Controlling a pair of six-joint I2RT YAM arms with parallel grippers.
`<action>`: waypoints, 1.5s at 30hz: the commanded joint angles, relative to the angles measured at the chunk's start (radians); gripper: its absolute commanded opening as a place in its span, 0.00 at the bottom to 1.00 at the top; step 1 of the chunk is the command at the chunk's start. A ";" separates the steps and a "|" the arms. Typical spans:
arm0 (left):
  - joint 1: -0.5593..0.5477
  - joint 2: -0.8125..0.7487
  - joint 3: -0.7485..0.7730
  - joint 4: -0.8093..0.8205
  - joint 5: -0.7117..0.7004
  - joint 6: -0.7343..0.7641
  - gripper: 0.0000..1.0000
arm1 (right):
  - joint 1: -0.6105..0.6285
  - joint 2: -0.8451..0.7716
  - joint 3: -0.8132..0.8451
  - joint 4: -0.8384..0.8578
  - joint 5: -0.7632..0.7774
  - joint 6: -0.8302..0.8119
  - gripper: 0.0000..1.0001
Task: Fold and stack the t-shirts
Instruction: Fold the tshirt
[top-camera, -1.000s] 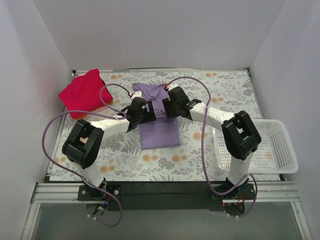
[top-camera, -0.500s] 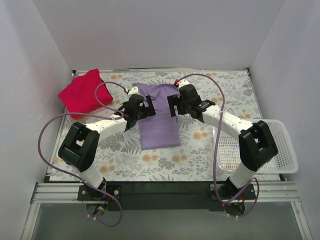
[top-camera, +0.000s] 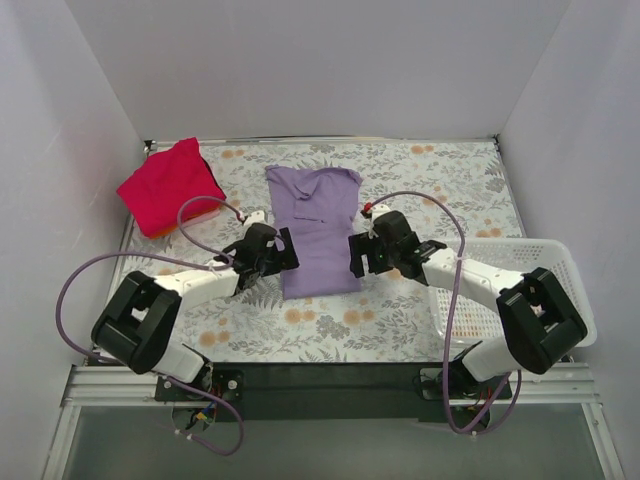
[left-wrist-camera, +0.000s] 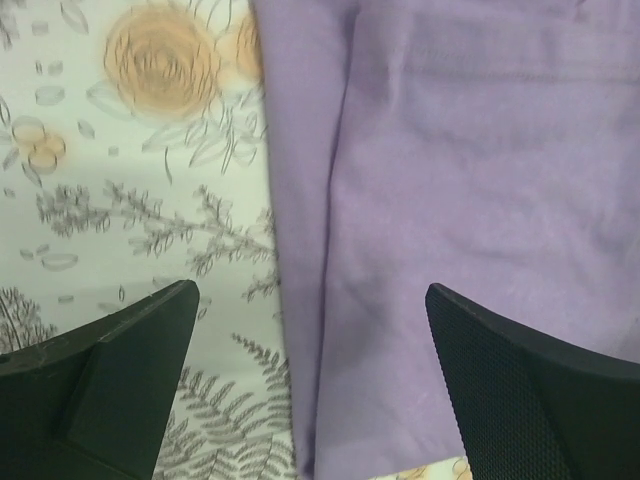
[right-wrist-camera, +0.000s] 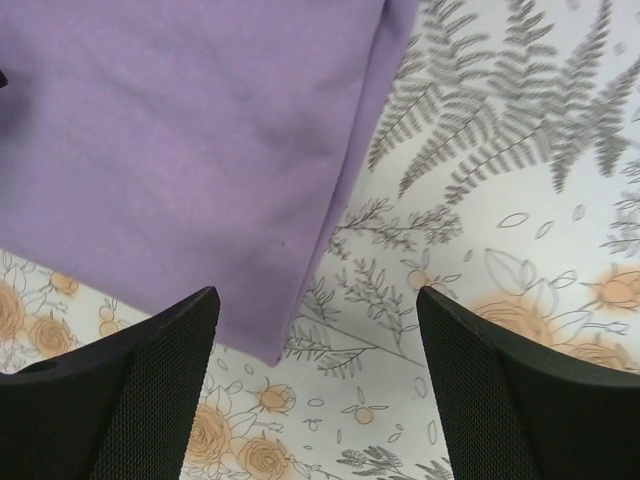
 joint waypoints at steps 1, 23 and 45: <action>-0.008 -0.056 -0.057 -0.022 0.042 -0.030 0.89 | 0.020 -0.012 -0.054 0.083 -0.104 0.035 0.72; -0.067 -0.083 -0.186 0.032 0.147 -0.078 0.43 | 0.079 0.127 -0.077 0.177 -0.161 0.078 0.44; -0.274 -0.332 -0.322 -0.197 0.094 -0.222 0.00 | 0.370 -0.076 -0.267 0.063 -0.012 0.268 0.01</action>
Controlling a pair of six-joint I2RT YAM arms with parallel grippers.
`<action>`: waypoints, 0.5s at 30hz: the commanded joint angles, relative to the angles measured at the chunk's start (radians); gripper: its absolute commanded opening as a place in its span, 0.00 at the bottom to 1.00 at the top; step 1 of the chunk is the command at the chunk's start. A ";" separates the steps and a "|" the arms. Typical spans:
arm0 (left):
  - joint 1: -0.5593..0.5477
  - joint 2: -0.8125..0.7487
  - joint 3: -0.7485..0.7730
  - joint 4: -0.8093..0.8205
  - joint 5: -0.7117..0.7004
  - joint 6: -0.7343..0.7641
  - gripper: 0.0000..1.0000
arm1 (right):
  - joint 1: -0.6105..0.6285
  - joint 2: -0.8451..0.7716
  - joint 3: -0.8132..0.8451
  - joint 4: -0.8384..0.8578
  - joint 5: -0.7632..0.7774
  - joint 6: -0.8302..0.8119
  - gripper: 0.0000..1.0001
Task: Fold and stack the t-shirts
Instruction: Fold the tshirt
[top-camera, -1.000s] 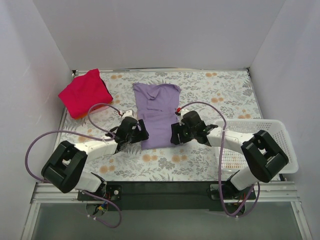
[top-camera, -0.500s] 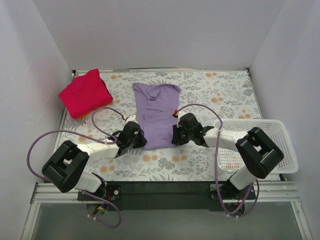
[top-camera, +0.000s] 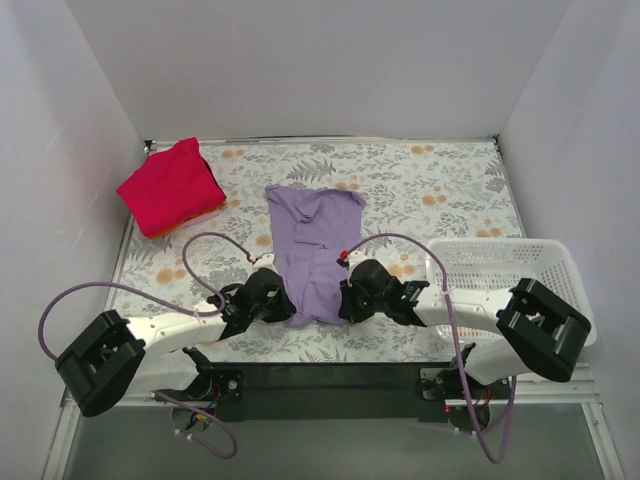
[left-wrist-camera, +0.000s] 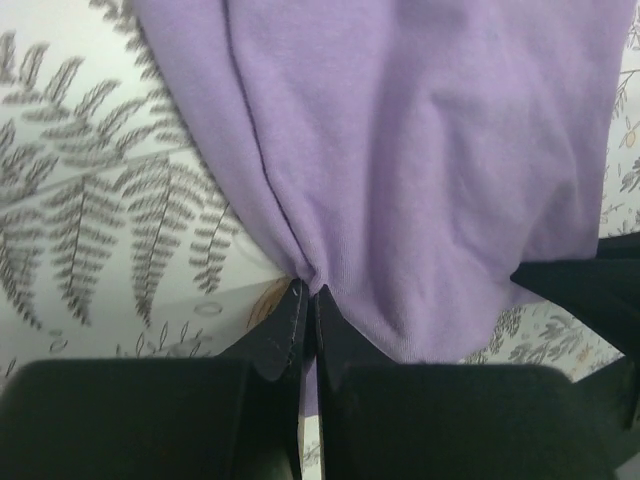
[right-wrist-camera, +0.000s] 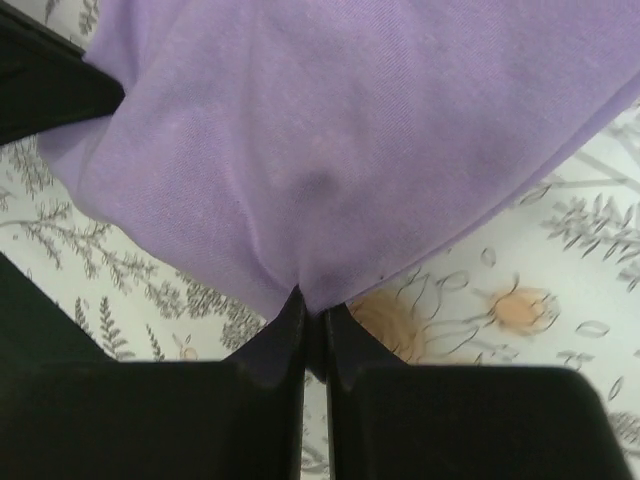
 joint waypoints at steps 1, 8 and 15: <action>-0.013 -0.083 -0.058 -0.159 -0.004 -0.067 0.00 | 0.095 -0.056 -0.037 -0.138 0.060 0.084 0.01; -0.040 -0.220 -0.091 -0.230 0.027 -0.128 0.00 | 0.216 -0.087 -0.054 -0.196 0.093 0.182 0.01; -0.145 -0.212 -0.091 -0.279 0.001 -0.217 0.00 | 0.262 -0.152 -0.074 -0.294 0.143 0.243 0.01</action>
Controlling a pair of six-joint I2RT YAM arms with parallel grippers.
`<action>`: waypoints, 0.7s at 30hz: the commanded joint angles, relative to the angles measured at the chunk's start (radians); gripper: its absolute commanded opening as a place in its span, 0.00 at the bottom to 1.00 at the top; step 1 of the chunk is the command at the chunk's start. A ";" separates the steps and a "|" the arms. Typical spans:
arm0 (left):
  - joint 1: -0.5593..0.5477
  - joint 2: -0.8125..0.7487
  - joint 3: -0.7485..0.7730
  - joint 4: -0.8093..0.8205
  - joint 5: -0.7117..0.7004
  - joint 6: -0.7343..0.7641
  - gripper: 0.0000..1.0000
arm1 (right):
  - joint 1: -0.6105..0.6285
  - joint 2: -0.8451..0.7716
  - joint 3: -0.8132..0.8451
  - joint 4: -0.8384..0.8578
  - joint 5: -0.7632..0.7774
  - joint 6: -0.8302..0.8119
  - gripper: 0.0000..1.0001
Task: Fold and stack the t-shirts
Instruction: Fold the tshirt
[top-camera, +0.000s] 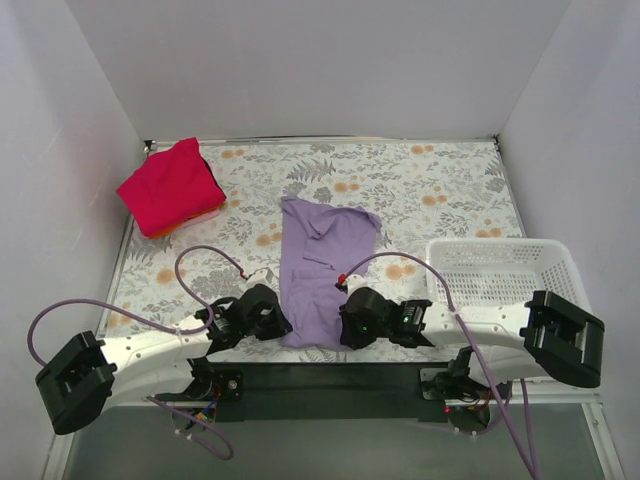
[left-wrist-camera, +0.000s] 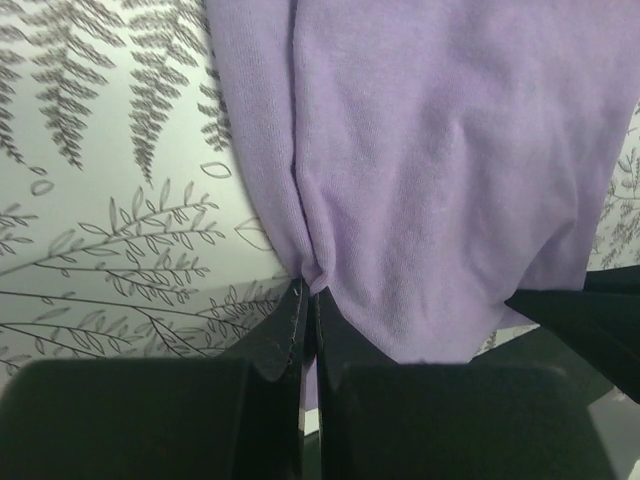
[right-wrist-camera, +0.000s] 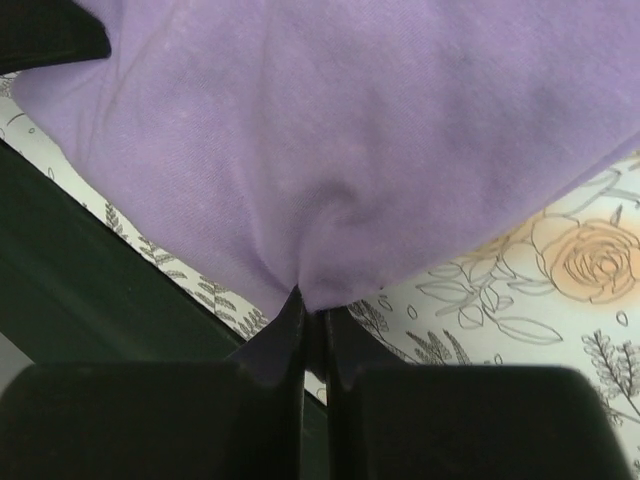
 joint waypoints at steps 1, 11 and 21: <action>-0.057 0.002 -0.013 -0.090 -0.009 -0.072 0.00 | 0.020 -0.044 -0.037 -0.143 0.029 0.051 0.01; -0.183 0.054 0.059 -0.181 -0.144 -0.157 0.43 | 0.025 -0.161 -0.031 -0.253 0.096 0.074 0.41; -0.183 0.131 0.332 -0.273 -0.442 0.007 0.95 | -0.145 -0.219 0.196 -0.346 0.353 -0.134 0.88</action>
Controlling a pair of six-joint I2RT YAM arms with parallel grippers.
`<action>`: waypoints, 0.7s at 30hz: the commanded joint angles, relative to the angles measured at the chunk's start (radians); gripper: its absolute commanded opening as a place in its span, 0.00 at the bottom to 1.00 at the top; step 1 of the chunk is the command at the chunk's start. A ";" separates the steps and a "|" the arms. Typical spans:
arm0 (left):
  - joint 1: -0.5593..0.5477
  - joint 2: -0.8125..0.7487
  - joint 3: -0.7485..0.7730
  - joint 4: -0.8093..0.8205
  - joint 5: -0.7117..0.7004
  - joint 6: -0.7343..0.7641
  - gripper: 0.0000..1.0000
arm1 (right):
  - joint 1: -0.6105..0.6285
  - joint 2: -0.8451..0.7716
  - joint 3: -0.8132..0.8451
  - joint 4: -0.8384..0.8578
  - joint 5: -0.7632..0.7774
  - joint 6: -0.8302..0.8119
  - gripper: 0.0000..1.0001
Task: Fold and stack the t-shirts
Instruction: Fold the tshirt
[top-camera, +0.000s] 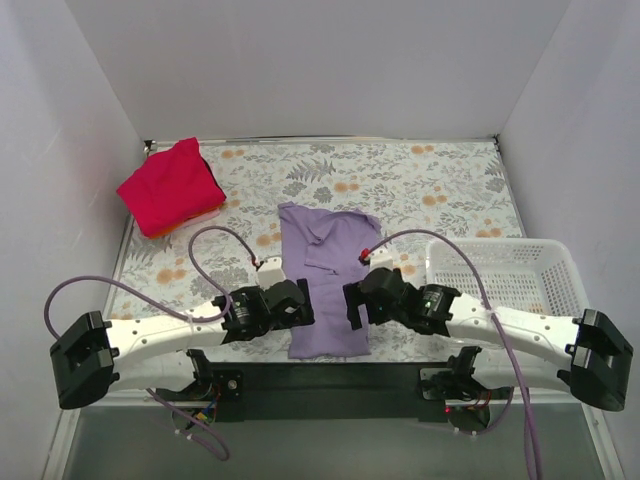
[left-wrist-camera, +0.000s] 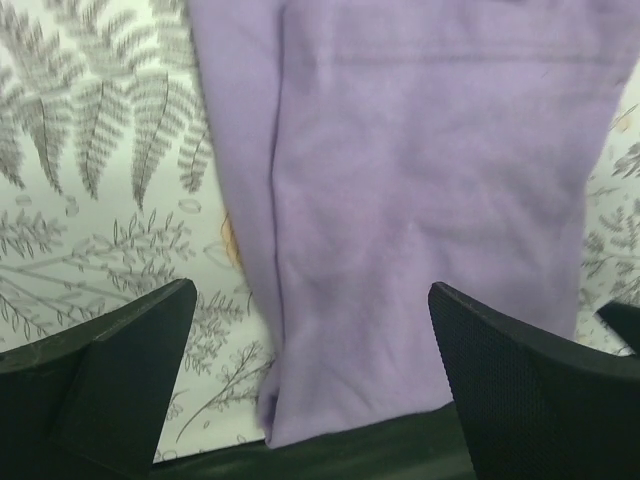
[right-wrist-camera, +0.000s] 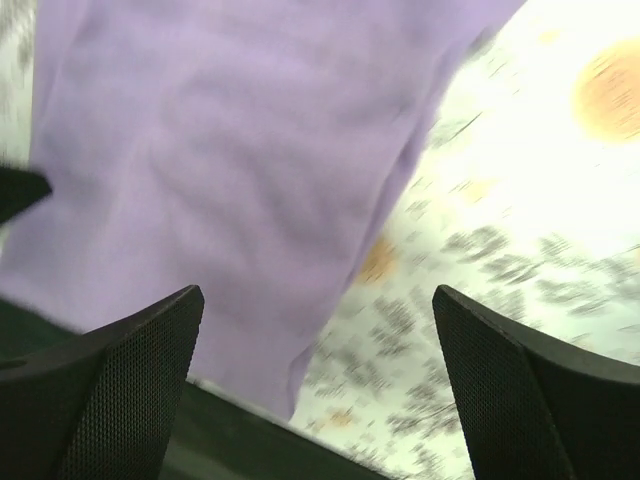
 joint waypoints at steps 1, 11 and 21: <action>0.001 0.022 0.083 0.016 -0.138 0.113 0.95 | -0.125 -0.023 0.106 -0.006 0.131 -0.162 0.88; 0.003 0.341 0.278 0.305 -0.029 0.288 0.95 | -0.441 0.194 0.309 0.224 -0.039 -0.443 0.80; 0.003 0.476 0.274 0.490 0.082 0.317 0.94 | -0.634 0.506 0.402 0.379 -0.194 -0.526 0.61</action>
